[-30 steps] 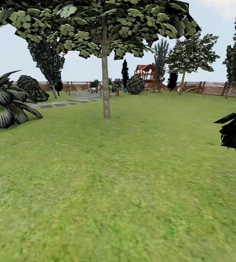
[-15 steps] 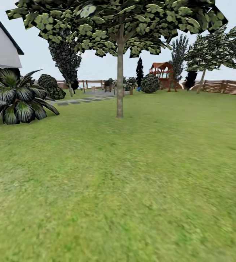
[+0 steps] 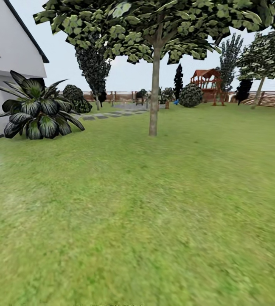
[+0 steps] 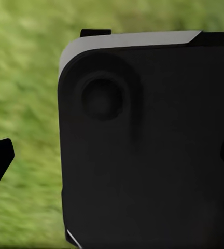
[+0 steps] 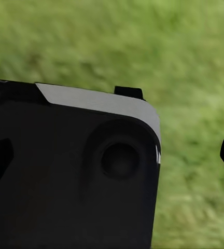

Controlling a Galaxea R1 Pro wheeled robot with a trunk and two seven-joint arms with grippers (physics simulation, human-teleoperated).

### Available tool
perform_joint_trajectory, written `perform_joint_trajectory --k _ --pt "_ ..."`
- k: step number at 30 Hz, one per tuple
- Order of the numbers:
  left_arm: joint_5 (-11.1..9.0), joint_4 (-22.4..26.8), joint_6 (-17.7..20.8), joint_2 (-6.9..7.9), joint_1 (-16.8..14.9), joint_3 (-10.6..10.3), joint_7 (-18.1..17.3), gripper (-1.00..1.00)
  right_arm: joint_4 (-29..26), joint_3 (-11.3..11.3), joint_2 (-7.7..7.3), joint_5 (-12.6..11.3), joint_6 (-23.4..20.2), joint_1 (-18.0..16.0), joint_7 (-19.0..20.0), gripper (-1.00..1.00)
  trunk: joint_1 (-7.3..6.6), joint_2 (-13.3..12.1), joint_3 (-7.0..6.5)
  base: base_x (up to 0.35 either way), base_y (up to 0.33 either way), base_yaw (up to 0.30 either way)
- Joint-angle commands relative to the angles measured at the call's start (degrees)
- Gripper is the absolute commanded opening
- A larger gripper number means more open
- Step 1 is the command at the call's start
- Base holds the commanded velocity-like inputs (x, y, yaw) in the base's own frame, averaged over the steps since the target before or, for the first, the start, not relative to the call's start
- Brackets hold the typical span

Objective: Take the three Easter eggs out of the wicker basket on the lawn in the garden, then place them on the lawn next to a single tree (choose any tree) so that all three eggs are next to the same tree and none are left in the basket.

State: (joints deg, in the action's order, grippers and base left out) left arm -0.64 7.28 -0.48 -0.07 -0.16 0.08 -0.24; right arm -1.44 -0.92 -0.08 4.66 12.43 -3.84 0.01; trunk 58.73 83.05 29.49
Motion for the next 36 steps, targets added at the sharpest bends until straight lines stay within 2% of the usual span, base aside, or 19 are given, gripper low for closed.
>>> perform_joint_trajectory --k 1,16,36 --pt "-0.06 0.02 -0.05 -0.01 -0.01 0.01 -0.02 1.00 0.03 -0.04 -0.01 0.44 0.14 -0.02 -0.03 1.00 0.00 0.03 0.13 0.000 0.000 0.183" --pt "-0.06 0.02 -0.05 -0.02 -0.01 0.01 0.06 1.00 0.01 0.05 -0.08 0.35 0.05 -0.02 -0.09 1.00 0.00 0.03 1.32 0.000 0.000 0.156" --pt "-0.06 0.02 -0.06 -0.02 -0.02 0.01 0.06 1.00 -0.05 0.30 -0.10 -0.01 0.04 -0.02 -0.04 1.00 0.00 0.03 3.06 0.000 0.000 0.102"
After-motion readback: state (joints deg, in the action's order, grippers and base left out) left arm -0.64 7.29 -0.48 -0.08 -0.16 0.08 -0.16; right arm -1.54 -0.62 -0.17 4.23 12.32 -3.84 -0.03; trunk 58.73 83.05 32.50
